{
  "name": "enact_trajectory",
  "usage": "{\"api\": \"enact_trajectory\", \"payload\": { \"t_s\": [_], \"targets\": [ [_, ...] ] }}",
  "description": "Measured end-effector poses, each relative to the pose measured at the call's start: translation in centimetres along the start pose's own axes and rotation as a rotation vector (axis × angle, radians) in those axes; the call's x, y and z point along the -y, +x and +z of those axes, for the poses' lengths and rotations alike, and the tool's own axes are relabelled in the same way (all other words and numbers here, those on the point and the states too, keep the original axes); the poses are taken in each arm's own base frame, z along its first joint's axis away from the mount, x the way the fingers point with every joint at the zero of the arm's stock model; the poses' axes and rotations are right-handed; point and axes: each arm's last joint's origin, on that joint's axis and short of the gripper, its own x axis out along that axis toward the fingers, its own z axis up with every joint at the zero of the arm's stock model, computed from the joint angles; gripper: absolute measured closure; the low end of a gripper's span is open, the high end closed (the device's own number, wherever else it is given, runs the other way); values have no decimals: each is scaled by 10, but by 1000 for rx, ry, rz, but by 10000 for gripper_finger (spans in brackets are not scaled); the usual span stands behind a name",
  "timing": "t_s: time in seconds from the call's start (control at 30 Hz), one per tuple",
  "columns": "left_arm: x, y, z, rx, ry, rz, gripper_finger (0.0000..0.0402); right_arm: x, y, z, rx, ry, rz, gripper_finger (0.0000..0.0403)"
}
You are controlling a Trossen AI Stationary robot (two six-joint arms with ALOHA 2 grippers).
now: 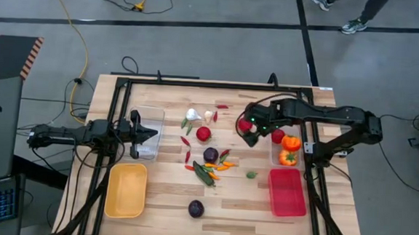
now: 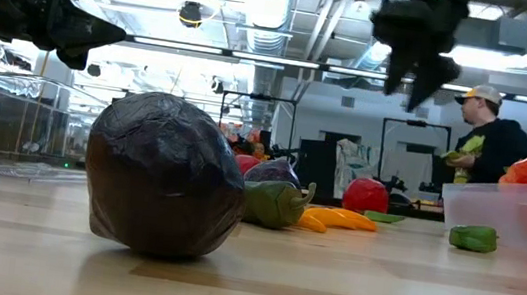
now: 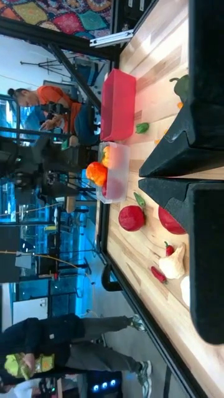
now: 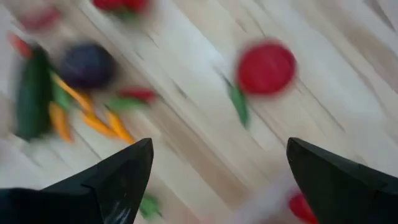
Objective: Sort produce into baskets
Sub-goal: Put the plum into the pink bin
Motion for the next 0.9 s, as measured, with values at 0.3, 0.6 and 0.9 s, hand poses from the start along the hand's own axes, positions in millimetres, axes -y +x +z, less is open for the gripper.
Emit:
{"api": "enact_trajectory", "payload": {
  "t_s": [0.3, 0.6, 0.9],
  "targets": [
    [-1, 0, 1, 15, -59, 38, 388, -35, 3, 12, 205, -87, 176, 7],
    [-2, 0, 5, 41, -88, 77, 286, -83, 44, 13, 267, -248, 254, 7],
    [-2, -1, 13, 42, -82, 77, 231, -111, 108, 9, 247, -407, 232, 7]
  ]
}}
